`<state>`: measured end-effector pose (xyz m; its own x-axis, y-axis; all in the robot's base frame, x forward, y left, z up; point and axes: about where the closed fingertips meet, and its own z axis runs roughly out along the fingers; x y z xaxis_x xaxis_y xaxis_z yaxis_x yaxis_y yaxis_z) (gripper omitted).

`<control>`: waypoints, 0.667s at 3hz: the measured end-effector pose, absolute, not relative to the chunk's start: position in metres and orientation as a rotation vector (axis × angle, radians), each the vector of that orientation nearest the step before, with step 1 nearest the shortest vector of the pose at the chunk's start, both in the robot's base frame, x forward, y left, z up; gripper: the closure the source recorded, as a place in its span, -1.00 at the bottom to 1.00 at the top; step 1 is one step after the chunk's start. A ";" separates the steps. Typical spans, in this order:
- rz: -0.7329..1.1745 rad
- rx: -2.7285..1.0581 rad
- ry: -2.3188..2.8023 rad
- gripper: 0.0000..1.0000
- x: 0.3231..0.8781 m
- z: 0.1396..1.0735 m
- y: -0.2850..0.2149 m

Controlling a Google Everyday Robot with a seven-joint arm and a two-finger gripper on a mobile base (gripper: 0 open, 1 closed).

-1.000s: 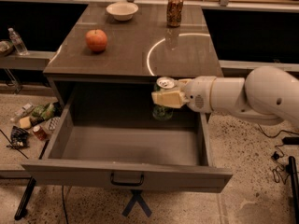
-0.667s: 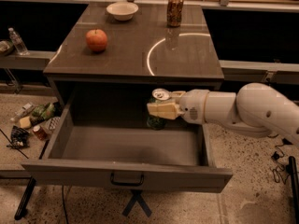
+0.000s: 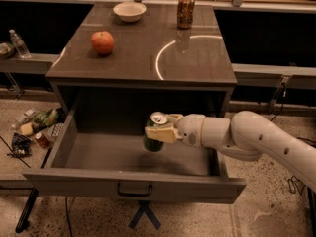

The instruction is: Place green can into top drawer

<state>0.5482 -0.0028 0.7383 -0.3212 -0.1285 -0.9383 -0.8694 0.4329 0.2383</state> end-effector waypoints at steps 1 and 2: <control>0.963 -0.902 1.724 -0.25 0.551 0.713 0.012; 0.909 -0.913 1.720 -0.73 0.555 0.692 0.022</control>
Offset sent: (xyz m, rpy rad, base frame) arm 0.0163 0.0313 -0.0719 -0.0842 -0.0964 -0.0464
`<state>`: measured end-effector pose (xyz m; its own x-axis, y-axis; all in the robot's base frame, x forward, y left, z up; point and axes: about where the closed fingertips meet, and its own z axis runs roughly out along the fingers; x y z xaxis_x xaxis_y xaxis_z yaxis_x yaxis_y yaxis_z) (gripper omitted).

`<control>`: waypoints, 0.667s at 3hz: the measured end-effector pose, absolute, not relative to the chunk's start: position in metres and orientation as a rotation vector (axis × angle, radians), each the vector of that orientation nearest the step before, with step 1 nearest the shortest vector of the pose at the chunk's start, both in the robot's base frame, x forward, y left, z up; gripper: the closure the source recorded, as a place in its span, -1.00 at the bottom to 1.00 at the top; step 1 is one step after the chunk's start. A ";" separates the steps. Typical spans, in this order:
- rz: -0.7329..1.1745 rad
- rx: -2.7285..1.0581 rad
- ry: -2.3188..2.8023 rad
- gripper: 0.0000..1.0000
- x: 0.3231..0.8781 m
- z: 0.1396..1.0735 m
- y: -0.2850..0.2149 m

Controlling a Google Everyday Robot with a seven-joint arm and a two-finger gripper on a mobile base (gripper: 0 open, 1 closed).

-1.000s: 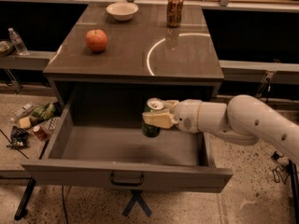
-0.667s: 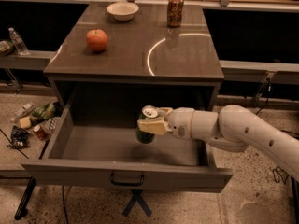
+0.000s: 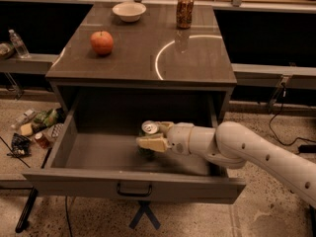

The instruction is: Place green can into top drawer

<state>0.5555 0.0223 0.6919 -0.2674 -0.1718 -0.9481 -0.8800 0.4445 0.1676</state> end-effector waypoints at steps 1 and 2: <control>0.864 -0.924 1.715 -1.00 0.557 0.683 0.028; 0.783 -0.899 1.738 -1.00 0.567 0.703 0.001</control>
Offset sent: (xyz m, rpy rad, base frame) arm 0.0153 -0.0326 0.0214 -0.0972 -0.0604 -0.1069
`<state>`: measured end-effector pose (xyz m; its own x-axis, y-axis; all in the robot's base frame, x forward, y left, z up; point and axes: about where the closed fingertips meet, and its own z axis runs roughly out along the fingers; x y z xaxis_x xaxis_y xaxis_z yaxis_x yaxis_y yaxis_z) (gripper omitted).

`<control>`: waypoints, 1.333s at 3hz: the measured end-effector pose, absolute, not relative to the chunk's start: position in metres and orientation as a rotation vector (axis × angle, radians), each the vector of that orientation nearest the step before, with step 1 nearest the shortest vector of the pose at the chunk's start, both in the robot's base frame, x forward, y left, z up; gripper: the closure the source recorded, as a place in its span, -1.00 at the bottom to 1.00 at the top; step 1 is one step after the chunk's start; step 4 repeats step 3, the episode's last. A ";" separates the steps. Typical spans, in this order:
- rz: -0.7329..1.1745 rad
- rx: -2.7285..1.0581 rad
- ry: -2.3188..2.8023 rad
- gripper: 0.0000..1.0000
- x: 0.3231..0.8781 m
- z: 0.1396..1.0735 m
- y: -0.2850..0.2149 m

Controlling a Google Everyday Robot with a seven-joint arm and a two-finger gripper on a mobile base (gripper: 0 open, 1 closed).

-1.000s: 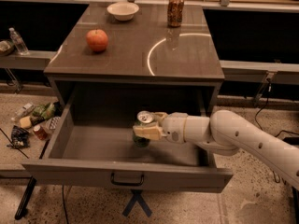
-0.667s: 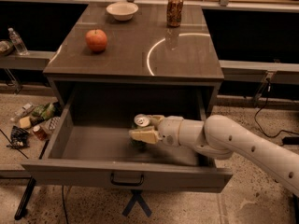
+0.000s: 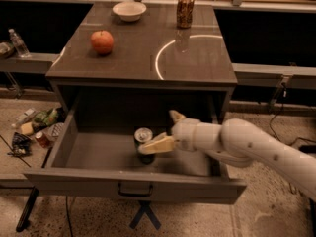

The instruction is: Place green can into top drawer

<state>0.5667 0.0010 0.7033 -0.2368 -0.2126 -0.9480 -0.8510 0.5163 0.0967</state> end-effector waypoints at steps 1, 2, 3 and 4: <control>0.676 -0.880 1.734 -0.94 0.581 0.768 -0.053; 0.577 -0.860 1.720 -0.32 0.580 0.848 -0.099; 0.472 -0.792 1.606 0.15 0.584 0.909 -0.120; 0.472 -0.792 1.606 0.15 0.584 0.909 -0.120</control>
Offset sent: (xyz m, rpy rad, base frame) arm 0.0119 -0.1379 0.2084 -0.1286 -0.1502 -0.1655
